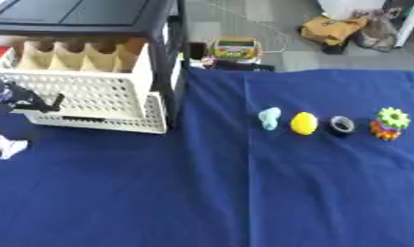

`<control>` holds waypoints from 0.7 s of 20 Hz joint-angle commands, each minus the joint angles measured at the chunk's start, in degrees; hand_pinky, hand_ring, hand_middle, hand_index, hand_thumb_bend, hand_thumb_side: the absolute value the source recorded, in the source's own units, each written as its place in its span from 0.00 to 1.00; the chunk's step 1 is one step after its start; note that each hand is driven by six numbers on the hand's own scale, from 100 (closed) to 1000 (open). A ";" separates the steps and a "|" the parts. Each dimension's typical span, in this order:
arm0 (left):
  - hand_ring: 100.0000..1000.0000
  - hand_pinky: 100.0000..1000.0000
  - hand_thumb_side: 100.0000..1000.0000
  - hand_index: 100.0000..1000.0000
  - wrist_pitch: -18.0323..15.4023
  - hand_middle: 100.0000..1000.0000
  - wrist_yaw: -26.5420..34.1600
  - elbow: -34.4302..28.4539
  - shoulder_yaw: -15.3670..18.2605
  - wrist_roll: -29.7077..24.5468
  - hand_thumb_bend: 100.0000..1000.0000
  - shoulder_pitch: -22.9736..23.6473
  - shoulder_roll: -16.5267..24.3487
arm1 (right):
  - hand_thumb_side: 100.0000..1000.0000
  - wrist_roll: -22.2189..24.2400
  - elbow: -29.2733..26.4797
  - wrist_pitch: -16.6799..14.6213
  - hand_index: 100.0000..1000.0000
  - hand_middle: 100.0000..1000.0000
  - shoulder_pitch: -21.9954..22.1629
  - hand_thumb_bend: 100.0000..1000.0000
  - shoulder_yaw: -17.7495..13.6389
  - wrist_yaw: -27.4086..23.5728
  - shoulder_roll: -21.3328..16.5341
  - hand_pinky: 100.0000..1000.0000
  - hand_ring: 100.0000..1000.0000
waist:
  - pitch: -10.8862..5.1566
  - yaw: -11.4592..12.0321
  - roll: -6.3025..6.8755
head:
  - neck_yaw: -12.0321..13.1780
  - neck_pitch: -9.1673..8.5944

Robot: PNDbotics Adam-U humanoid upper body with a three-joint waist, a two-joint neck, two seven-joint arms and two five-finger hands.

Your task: Pick up objects from table and place into drawer.

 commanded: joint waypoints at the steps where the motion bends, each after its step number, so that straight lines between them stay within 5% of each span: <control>1: 0.00 0.00 0.36 0.82 0.36 0.00 0.41 -1.72 1.15 0.28 0.05 0.11 2.97 | 1.00 0.00 -0.93 -0.21 0.81 0.61 -0.55 0.00 -0.74 -0.32 -0.99 0.66 0.71 | -1.29 0.13 -0.14 | 0.14 -0.73; 14: 0.00 0.00 0.35 0.80 0.65 0.00 -0.28 -4.92 1.95 0.66 0.09 3.22 5.02 | 1.00 -0.05 -0.93 -0.33 0.81 0.61 -0.61 0.00 -0.77 -0.47 -0.90 0.66 0.71 | -1.38 0.29 -0.50 | 0.30 -0.87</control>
